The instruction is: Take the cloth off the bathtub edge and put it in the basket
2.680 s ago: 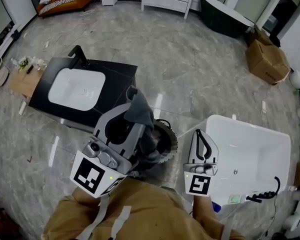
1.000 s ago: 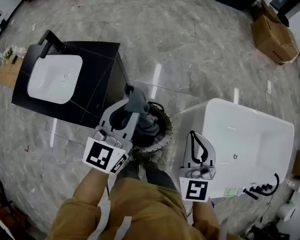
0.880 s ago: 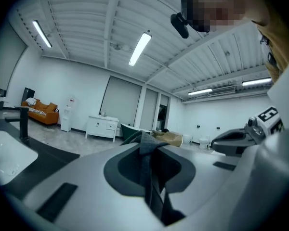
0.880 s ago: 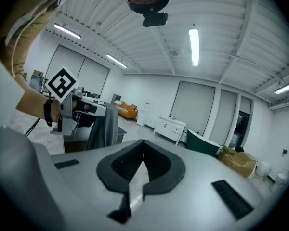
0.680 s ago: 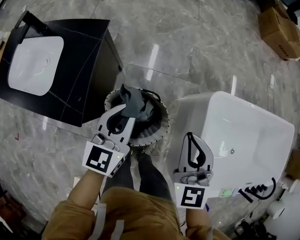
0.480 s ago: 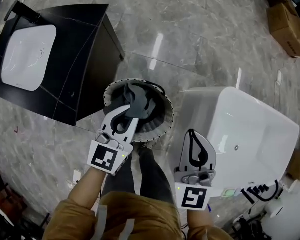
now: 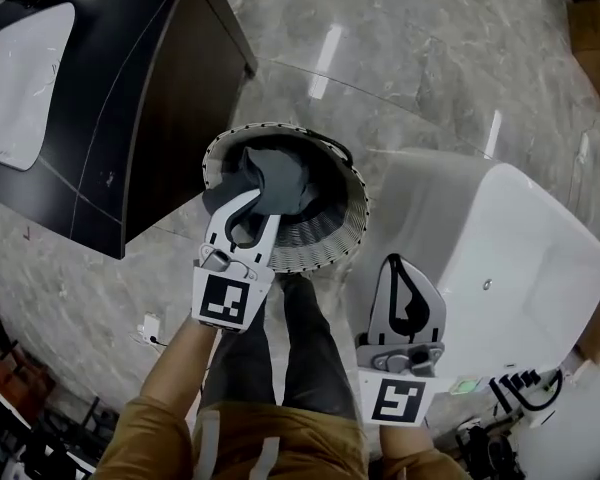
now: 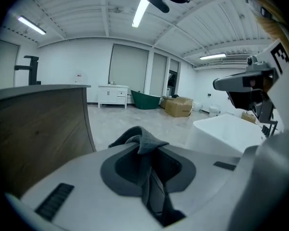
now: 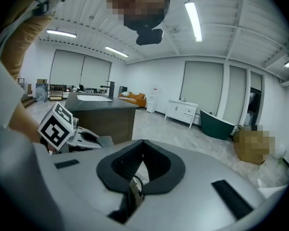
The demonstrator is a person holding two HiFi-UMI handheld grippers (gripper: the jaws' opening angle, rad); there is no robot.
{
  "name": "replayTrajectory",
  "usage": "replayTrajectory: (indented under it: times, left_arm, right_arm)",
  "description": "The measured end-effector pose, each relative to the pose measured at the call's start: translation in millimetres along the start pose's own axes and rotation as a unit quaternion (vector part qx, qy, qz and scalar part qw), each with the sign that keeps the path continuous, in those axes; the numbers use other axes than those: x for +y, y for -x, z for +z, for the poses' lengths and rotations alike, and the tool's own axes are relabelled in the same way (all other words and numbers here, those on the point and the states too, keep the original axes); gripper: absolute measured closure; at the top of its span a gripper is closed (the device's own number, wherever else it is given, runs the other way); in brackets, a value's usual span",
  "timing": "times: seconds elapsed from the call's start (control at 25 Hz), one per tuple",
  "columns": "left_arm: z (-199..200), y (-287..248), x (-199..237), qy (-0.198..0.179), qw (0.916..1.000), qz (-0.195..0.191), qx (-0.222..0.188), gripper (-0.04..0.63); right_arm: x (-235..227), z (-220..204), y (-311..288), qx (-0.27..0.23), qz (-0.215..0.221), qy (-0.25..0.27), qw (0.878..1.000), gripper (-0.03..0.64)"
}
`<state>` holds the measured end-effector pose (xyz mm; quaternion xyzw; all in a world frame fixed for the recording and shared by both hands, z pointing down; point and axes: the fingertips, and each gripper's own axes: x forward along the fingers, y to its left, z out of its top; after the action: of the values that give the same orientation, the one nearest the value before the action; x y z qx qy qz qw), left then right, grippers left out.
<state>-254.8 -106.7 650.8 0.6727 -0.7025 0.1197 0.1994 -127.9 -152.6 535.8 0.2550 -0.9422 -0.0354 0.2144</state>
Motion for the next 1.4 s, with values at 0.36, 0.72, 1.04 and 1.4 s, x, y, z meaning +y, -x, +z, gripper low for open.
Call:
replayTrajectory:
  times: [0.36,0.72,1.04,1.4]
  left_arm:
    - [-86.3,-22.3,19.9,-0.023,0.9995,-0.002,0.021,0.464]
    - [-149.7,-24.3,9.6,-0.036,0.9990,-0.021,0.019,0.413]
    - [-191.3,-30.2,17.7,-0.013,0.9998,0.003,0.016,0.394]
    - [-174.6,-20.9,41.6,-0.032,0.9975,0.061,0.015,0.390]
  right_arm:
    - [37.4,-55.9,-36.3,-0.004,0.007,-0.006,1.000,0.612]
    - [71.4,-106.7,-42.3,0.007,0.013,-0.011,1.000,0.612]
    - [81.3,-139.2,-53.3,0.008,0.014,0.000,1.000,0.612]
    - [82.6,-125.6,-53.7,0.005,0.016,0.001,1.000,0.612]
